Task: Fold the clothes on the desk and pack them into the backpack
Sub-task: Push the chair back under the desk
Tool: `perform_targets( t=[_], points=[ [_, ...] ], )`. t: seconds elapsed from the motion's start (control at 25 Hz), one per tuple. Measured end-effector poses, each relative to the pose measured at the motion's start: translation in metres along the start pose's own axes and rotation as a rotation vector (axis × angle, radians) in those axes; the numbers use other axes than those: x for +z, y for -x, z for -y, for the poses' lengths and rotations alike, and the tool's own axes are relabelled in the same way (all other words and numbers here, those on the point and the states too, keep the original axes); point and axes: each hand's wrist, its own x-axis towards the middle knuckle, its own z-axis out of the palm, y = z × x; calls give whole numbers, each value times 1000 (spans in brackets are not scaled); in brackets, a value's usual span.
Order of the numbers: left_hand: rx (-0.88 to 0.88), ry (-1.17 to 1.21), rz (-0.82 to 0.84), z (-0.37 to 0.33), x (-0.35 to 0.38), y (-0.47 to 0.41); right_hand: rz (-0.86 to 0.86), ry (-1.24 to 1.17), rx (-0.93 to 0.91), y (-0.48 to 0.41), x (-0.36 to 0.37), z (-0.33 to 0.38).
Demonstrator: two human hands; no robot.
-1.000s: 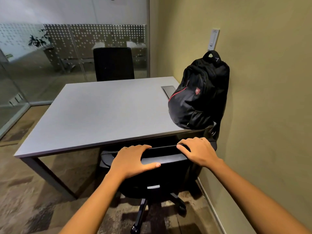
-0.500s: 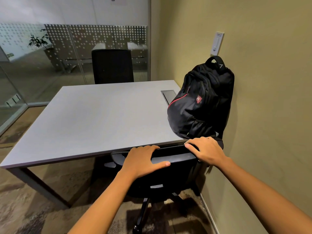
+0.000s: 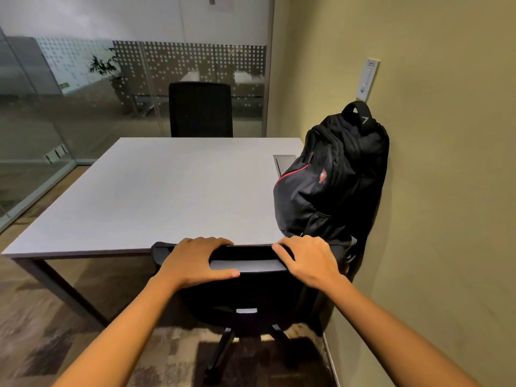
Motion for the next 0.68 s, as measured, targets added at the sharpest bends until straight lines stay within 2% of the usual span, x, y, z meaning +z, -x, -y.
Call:
perform_targets(
  t=[0.2,0.68],
  points=[
    [-123,-109,-24,8,3,1,7,14,10,-4,5,6],
    [-122,-116,-105,-5,17,50,-51,-84,-73,25,-4,16]
  ],
)
